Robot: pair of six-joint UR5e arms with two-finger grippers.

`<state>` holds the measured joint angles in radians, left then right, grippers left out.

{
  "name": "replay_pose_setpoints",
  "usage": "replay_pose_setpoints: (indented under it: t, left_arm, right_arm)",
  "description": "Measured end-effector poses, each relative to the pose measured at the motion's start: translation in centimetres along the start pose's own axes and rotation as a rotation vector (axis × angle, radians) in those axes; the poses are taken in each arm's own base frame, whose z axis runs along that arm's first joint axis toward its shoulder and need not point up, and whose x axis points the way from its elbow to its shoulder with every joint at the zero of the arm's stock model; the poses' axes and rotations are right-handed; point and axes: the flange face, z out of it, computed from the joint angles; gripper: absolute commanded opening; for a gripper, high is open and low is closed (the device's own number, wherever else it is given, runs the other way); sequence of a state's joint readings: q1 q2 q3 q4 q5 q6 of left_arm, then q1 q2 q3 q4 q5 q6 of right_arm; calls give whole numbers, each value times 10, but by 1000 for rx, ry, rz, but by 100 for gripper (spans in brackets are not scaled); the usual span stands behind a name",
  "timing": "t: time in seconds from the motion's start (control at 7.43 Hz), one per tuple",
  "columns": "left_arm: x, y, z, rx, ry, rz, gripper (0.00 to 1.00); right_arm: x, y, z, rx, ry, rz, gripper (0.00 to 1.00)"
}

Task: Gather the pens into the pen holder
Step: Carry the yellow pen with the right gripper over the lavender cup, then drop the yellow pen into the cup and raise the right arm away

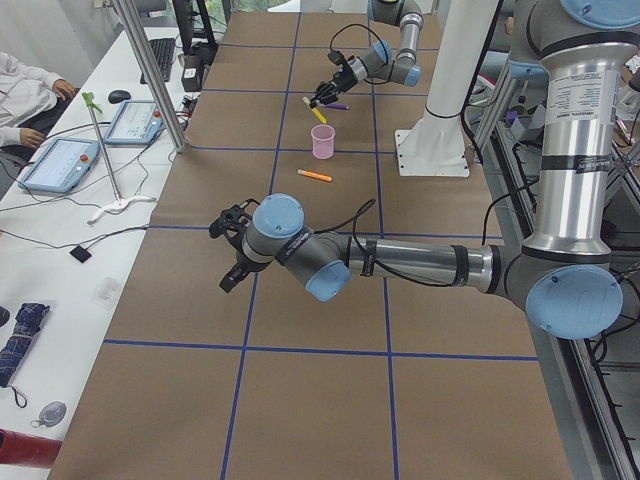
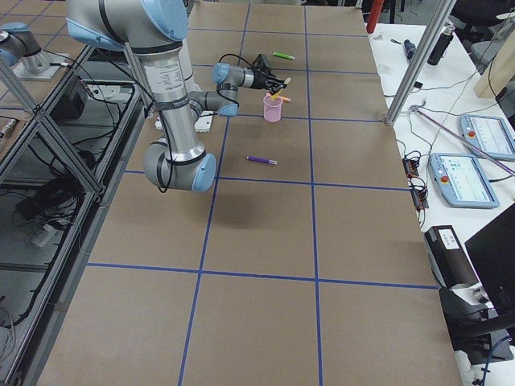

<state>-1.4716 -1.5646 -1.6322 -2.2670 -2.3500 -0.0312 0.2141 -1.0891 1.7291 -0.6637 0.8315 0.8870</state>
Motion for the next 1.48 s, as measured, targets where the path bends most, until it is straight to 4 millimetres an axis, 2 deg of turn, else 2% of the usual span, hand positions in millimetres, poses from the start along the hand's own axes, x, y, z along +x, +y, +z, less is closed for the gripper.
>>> replay_pose_setpoints:
  t: [0.13,0.27,0.54,0.67,0.94,1.08,1.21,1.35,1.48]
  left_arm:
    - [0,0,0,0,1,-3,100]
    - [1,0,0,0,1,-4,100]
    - [1,0,1,0,1,-5,100]
    - [1,0,1,0,2,-5,100]
    - [1,-1,0,1,3,-16,100]
    - [1,-1,1,0,3,-26,100]
    - [5,-1,4,-4,10,-57,100]
    - [18,-4,14,-7,31,-97,100]
    - [38,-7,29,-9,61,-137,100]
  right_arm:
    - [-5,14,1,-1,14,-12,28]
    - [-8,23,4,-5,24,-22,49]
    - [-14,27,7,-6,27,-25,86]
    - [-15,27,7,-5,26,-25,96]
    - [-21,17,9,-1,19,-19,98]
    - [-25,1,17,-14,18,-22,98]
    - [-20,-21,32,-59,20,-25,98]
    - [-3,-43,50,-126,37,-21,98]
    - [23,-64,70,-213,77,-15,99]
